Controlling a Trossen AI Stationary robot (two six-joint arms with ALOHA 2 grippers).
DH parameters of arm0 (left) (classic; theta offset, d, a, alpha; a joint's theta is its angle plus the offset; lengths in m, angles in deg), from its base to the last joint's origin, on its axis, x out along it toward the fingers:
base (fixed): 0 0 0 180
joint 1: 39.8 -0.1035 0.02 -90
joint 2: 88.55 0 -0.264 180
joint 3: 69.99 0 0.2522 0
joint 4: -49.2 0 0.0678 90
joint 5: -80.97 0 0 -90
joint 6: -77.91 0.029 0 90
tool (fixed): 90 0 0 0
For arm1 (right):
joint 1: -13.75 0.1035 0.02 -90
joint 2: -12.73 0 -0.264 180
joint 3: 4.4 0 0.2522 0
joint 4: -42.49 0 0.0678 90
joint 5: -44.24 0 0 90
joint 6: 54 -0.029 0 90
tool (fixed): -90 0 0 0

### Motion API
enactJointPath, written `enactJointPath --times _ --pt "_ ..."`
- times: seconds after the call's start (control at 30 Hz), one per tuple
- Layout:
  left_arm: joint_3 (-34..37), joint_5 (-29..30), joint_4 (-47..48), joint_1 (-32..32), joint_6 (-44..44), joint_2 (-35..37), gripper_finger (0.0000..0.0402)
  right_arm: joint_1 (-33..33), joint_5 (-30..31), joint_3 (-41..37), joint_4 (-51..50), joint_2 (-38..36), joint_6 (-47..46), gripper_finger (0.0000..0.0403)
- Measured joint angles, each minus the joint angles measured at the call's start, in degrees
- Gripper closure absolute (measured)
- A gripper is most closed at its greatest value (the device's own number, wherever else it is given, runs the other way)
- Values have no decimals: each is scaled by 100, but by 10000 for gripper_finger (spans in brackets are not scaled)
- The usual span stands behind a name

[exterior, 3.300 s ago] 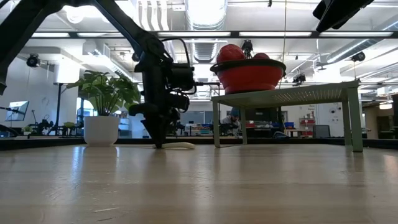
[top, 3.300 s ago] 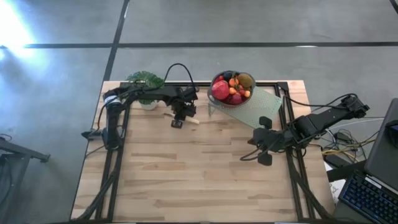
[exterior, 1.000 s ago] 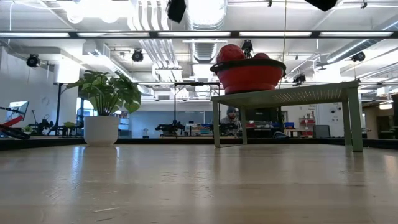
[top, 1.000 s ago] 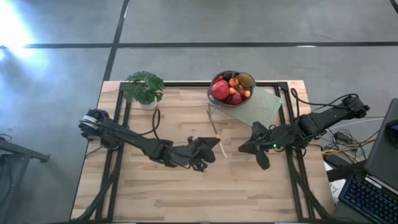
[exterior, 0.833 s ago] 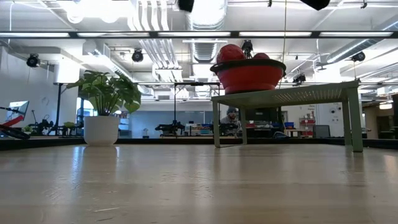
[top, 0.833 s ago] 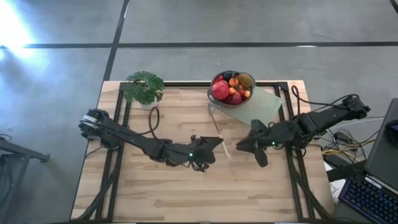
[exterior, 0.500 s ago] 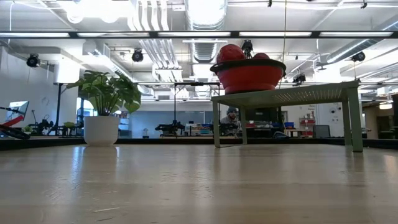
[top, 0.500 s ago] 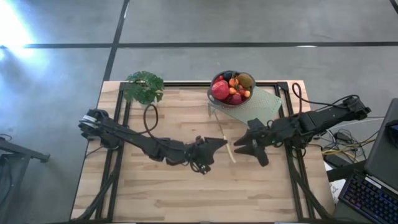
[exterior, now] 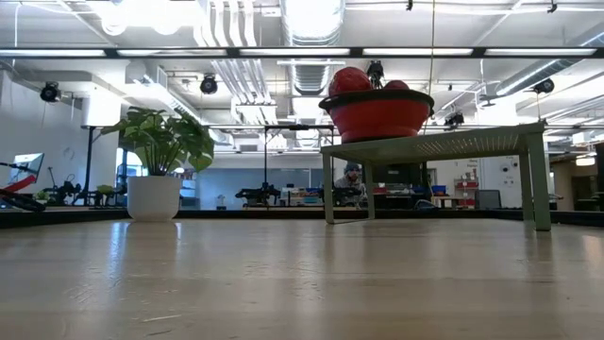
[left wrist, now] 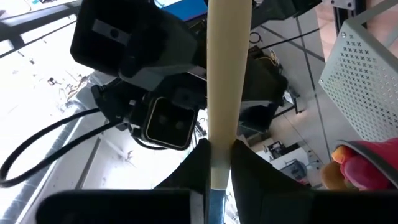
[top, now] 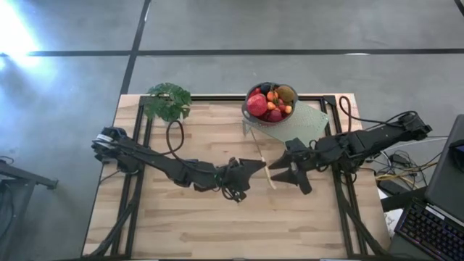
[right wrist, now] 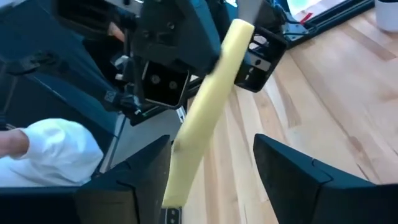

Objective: Pick & Place Fruit
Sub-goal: Put the yellow table knife on the shelf

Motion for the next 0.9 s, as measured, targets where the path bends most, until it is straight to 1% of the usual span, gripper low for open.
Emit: enactJointPath --times 0.23,0.37,0.5,0.8,0.9 --pt "7 -15 0 -26 -28 -2 360 -54 -20 0 357 309 115 161" --pt "22 -12 4 -26 -30 -2 358 -60 1 0 374 251 135 175" --pt "22 -11 42 -28 -30 -2 358 -58 1 0 399 208 134 209" --pt "24 39 61 -27 2 -2 356 -58 -1 0 365 224 132 319" --pt "24 50 59 -26 16 -2 356 -58 1 0 336 219 136 345"
